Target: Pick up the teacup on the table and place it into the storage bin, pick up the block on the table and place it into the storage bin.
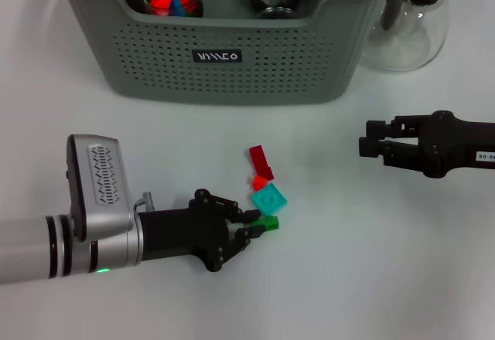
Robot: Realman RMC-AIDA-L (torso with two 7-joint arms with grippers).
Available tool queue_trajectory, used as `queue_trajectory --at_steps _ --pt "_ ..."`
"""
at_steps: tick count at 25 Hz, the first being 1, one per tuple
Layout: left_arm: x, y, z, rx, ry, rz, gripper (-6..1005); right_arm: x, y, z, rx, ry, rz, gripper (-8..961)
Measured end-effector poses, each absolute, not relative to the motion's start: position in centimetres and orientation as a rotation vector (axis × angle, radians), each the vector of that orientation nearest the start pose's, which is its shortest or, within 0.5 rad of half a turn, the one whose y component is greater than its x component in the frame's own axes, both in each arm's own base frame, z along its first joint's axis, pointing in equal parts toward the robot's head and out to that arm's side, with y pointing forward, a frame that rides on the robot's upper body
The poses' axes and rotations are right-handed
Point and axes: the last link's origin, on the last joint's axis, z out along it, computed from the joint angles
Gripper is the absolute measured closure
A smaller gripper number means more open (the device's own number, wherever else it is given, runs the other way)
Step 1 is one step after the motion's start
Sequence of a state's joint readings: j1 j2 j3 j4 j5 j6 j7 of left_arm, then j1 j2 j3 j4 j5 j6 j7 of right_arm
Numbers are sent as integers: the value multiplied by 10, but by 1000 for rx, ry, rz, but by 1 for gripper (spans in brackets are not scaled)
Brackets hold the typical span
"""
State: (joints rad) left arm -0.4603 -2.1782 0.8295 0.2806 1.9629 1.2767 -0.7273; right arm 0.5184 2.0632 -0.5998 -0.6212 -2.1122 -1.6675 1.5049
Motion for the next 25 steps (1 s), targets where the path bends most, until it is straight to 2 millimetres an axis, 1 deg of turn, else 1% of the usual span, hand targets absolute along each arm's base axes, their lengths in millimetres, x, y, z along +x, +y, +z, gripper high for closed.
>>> queue_trajectory --at_steps 5,8,10,12,13,14,16,19,20,21,22,24,25 --pt "-288 255 -112 -2826 -328 -592 817 276 309 3 -2772 882 728 528" --pt "-284 256 -93 -2828 -381 -677 850 276 310 4 -2770 881 727 528" --pt "-282 255 -77 -2835 -408 -735 850 276 310 4 -2770 880 726 528" --pt "-277 256 -56 -2841 -426 -814 851 277 310 5 -2769 879 725 528" --pt "-273 257 -44 -2840 -436 -865 851 277 310 5 -2769 879 724 528" --pt "-269 260 -27 -2822 -442 -925 846 277 310 6 -2769 879 724 528" --pt "-259 270 2 -2768 -469 -1041 835 276 311 6 -2770 877 723 528" --pt "-237 295 49 -2675 -482 -1153 819 275 311 5 -2775 873 723 528" --pt "-230 306 61 -2655 -485 -1149 814 275 311 4 -2777 872 724 528" --pt "-230 306 61 -2655 -485 -1149 809 274 311 4 -2778 871 725 528" --pt "-217 325 80 -2622 -509 -1116 804 274 312 3 -2779 870 726 528" --pt "-196 356 101 -2591 -544 -1028 793 272 312 3 -2783 866 727 528" --pt "-196 356 101 -2591 -544 -1028 788 272 312 3 -2784 865 728 528"
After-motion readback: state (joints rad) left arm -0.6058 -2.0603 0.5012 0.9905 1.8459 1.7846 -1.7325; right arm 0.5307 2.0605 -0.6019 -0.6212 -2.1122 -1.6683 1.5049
